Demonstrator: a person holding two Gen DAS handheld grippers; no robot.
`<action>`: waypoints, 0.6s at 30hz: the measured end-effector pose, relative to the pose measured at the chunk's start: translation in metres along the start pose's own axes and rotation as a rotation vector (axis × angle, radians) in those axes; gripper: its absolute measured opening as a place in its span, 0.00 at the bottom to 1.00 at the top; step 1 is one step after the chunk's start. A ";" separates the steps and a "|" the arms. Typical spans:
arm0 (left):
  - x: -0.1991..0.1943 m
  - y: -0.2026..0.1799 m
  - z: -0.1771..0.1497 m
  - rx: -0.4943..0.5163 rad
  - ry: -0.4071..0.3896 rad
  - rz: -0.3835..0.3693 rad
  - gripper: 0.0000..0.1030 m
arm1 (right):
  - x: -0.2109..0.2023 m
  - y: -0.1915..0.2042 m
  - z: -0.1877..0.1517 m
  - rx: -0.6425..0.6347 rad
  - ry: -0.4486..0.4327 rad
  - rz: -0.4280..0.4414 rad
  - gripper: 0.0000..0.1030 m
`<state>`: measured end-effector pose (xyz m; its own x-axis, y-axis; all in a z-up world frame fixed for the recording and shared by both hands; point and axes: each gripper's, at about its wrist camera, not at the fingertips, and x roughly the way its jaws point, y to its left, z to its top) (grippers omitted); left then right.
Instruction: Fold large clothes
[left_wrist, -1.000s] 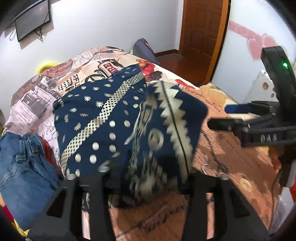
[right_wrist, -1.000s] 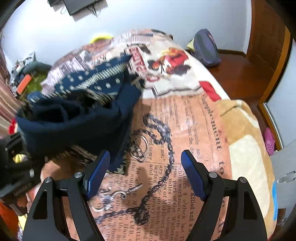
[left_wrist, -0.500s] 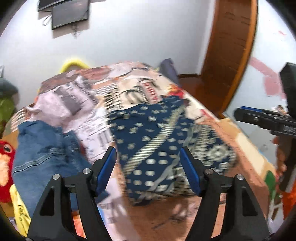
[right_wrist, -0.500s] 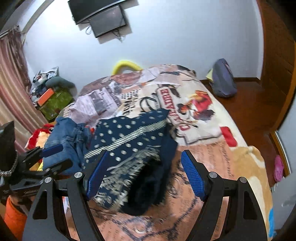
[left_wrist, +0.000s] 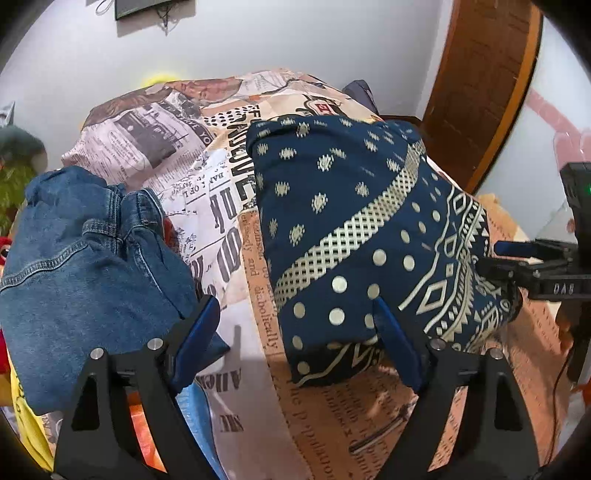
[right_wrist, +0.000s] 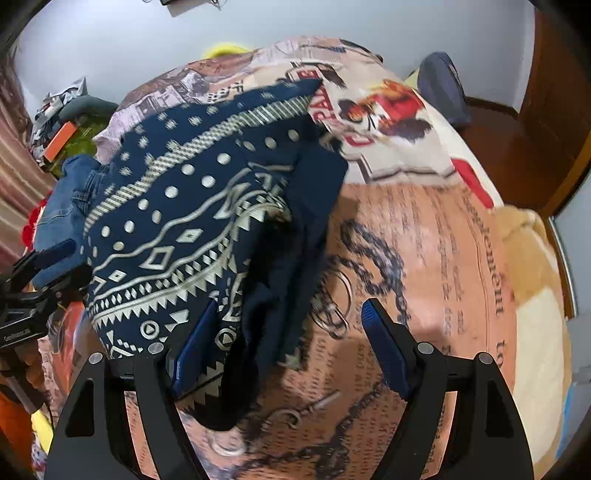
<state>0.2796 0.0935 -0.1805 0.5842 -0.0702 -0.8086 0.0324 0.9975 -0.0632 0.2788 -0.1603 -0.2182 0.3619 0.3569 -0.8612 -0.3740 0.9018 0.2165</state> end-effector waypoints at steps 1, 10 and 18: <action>-0.002 0.001 -0.001 0.002 -0.003 0.003 0.83 | -0.001 -0.001 -0.001 0.001 0.001 0.003 0.74; -0.021 0.019 0.021 -0.070 -0.075 0.022 0.82 | -0.023 0.005 0.019 -0.008 -0.080 0.051 0.74; 0.018 0.043 0.048 -0.227 0.025 -0.250 0.82 | 0.007 -0.008 0.045 0.133 -0.053 0.223 0.74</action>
<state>0.3307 0.1357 -0.1698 0.5607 -0.3155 -0.7656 -0.0112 0.9216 -0.3880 0.3225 -0.1544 -0.2051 0.3289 0.5595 -0.7607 -0.3350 0.8223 0.4600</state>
